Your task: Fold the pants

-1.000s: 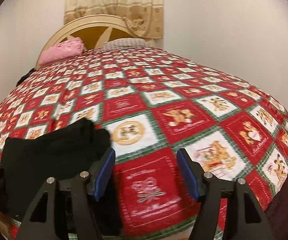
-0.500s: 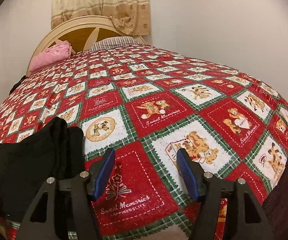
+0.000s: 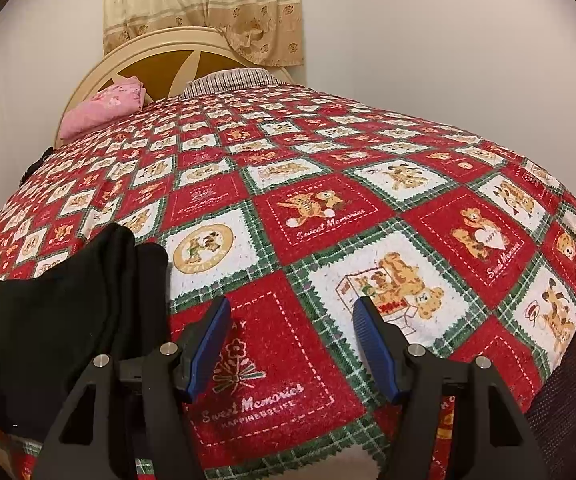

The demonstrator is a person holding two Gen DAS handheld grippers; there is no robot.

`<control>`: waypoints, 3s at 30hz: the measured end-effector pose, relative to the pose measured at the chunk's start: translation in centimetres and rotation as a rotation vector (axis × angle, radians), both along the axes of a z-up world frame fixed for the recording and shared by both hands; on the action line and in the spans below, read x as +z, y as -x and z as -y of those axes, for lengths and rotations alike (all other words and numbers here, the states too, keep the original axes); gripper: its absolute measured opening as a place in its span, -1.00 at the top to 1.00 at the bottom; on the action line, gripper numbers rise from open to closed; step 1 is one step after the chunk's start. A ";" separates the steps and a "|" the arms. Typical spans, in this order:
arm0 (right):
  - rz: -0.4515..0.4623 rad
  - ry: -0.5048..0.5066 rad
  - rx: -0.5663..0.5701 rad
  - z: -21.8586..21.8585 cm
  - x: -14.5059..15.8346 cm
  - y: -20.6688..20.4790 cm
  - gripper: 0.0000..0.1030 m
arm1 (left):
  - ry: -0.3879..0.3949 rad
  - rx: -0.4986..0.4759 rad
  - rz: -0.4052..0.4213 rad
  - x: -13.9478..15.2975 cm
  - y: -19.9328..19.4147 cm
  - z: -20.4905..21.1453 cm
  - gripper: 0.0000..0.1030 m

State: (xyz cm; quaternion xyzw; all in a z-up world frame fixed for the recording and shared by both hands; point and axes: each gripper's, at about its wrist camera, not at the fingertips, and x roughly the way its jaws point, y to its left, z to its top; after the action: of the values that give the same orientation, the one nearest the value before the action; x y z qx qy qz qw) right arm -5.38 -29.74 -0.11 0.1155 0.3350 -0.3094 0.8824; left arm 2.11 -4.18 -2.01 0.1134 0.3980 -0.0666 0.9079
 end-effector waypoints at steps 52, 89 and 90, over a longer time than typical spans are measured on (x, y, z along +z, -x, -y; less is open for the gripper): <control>0.024 -0.020 -0.003 -0.3 -0.3 0.8 -0.27 | 0.007 0.006 -0.003 -0.3 0.4 0.1 -0.84; 0.071 -0.153 0.259 -4.2 -1.4 -4.3 -0.30 | 0.363 -0.112 -0.319 -2.2 -2.2 -1.2 -0.84; 0.071 -0.145 0.262 -4.4 -1.3 -4.3 -0.32 | 0.369 -0.119 -0.314 -2.3 -2.0 -1.2 -0.84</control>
State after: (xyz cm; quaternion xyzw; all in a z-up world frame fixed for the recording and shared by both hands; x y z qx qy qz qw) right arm -1.06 -25.32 -1.46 0.1451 0.3372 -0.1626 0.9159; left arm 4.16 -3.01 -4.27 -0.0427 0.5079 -0.2084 0.8348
